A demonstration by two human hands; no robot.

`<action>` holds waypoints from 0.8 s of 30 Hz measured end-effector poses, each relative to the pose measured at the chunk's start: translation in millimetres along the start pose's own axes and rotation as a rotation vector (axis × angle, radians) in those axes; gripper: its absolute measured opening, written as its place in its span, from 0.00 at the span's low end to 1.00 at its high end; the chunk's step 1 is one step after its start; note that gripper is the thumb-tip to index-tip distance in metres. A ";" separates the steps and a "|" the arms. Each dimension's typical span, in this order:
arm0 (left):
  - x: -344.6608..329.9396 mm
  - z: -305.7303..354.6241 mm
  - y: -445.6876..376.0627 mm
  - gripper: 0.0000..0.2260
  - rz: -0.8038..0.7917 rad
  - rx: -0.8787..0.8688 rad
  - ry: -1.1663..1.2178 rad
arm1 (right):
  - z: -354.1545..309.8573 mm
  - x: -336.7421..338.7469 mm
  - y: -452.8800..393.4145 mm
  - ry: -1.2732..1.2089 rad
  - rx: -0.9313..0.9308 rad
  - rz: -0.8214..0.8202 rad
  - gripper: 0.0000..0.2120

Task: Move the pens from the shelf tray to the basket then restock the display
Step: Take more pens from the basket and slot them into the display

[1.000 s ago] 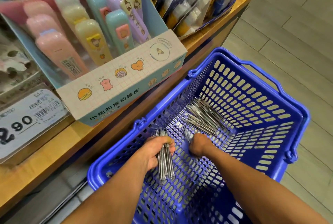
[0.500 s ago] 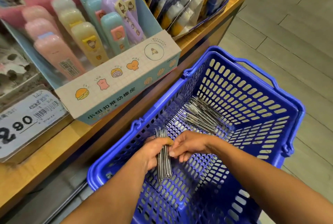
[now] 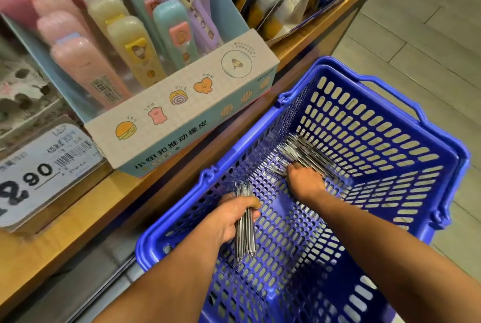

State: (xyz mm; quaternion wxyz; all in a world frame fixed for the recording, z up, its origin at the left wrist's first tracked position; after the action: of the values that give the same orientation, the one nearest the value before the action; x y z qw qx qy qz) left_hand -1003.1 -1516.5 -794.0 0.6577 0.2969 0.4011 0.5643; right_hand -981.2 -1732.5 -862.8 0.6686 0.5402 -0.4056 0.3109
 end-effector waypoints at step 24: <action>-40.8 29.8 40.3 0.05 -0.082 -0.104 -0.111 | 14.5 66.4 84.9 -0.647 -0.247 -0.220 0.11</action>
State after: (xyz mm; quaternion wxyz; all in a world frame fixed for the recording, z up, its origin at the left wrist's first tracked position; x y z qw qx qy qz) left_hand -999.4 -1547.0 -737.3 0.7160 0.2765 0.3461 0.5396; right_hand -1025.0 -1729.2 -763.3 0.5956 0.5661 -0.5699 -0.0013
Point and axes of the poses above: each hand's wrist, its own y-axis away from the middle knuckle, its own x-axis out of the back of the hand, z = x × y, the point moved 1 cm from there along -y, towards the middle knuckle, and after that the axes turned 10 degrees about -x, right-handed, at the moved point
